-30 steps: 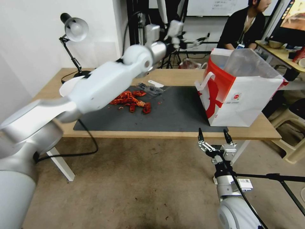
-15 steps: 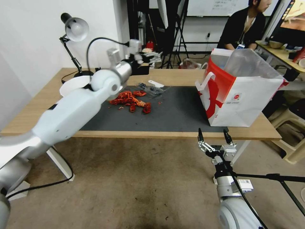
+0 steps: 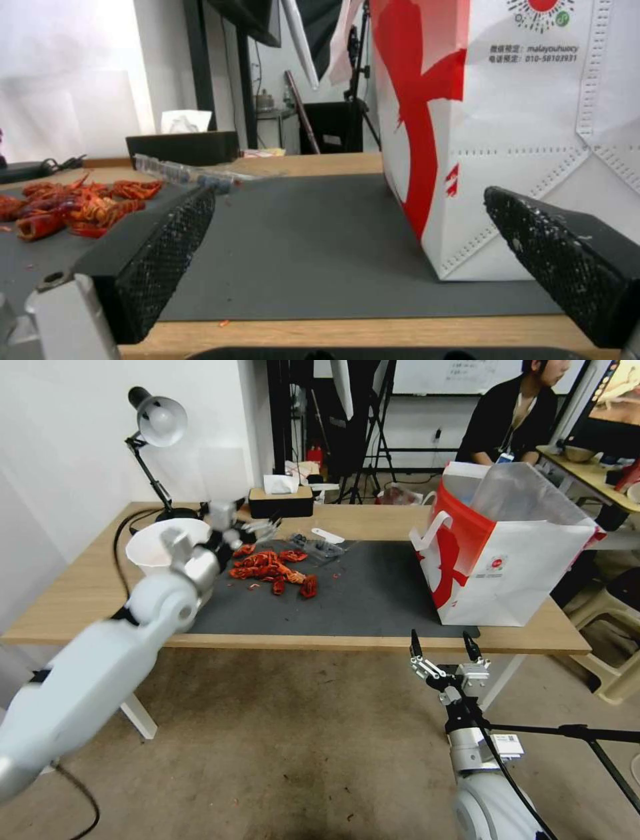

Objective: Pick up the trash from the table and place it into the takeout bag.

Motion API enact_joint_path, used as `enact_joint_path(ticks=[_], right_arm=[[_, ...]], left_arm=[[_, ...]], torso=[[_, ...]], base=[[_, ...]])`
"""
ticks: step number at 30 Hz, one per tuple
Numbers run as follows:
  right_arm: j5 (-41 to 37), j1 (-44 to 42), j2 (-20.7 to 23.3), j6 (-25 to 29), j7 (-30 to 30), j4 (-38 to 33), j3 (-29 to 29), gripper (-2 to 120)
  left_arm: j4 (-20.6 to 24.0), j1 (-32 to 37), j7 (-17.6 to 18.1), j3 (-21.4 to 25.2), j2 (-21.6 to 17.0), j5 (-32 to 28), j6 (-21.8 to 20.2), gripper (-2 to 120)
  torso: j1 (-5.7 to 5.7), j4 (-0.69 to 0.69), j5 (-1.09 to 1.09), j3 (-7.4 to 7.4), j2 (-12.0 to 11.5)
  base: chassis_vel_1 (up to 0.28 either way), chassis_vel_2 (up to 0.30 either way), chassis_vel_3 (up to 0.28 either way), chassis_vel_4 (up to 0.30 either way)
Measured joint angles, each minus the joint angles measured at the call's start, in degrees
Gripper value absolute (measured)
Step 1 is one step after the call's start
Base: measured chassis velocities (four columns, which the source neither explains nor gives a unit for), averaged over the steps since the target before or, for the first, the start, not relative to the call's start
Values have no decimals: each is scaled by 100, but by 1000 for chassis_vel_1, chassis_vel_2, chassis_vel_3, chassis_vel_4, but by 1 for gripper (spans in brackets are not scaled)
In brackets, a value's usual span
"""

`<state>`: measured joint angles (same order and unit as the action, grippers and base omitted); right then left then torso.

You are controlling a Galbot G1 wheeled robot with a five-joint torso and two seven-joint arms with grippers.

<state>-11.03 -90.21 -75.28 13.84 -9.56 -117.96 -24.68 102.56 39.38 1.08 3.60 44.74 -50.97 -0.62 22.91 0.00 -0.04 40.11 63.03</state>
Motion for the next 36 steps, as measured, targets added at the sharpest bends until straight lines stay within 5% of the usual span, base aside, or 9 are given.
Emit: enact_joint_path(ticks=[6, 17, 36], right_arm=[[84, -88, -33, 13, 0, -3, -1, 100], [204, -197, -72, 75, -20, -43, -73, 100], [621, -311, -330, 180, -69, 31, -163, 100]], left_arm=[[570, 1464, 157, 1025, 162, 836, 125, 100], [1094, 3294, 298, 2020, 810, 1970, 290, 100], [1136, 4357, 182, 2638, 1594, 2622, 789, 100]], torso=[[0, -2, 5, 0, 0], [0, 1, 3, -1, 0], [0, 1, 4, 0, -1]], base=[[0, 0, 0, 0], [0, 0, 0, 0], [0, 0, 0, 0]])
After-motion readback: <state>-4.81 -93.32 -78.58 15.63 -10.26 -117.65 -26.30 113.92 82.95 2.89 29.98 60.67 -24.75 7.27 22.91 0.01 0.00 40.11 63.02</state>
